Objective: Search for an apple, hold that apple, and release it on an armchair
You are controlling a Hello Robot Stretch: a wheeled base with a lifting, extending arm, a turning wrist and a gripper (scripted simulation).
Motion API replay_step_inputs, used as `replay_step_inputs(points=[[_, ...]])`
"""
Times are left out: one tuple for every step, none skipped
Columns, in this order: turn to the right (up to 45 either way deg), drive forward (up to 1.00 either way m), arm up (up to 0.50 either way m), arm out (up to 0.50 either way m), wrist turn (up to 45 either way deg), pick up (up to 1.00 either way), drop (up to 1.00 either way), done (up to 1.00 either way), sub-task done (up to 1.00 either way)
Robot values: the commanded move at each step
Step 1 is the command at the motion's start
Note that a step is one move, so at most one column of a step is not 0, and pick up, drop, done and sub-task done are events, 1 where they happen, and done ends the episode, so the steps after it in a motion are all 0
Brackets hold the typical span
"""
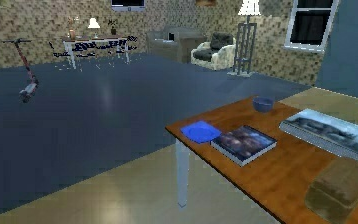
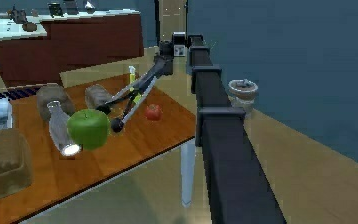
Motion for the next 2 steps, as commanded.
replay_step_inputs(points=[[0.0,0.0,0.0,-0.48,0.0,0.0,0.0,0.0,0.0],[-33.0,0.0,0.0,0.0,0.0,0.0,0.0,0.0,0.0]])
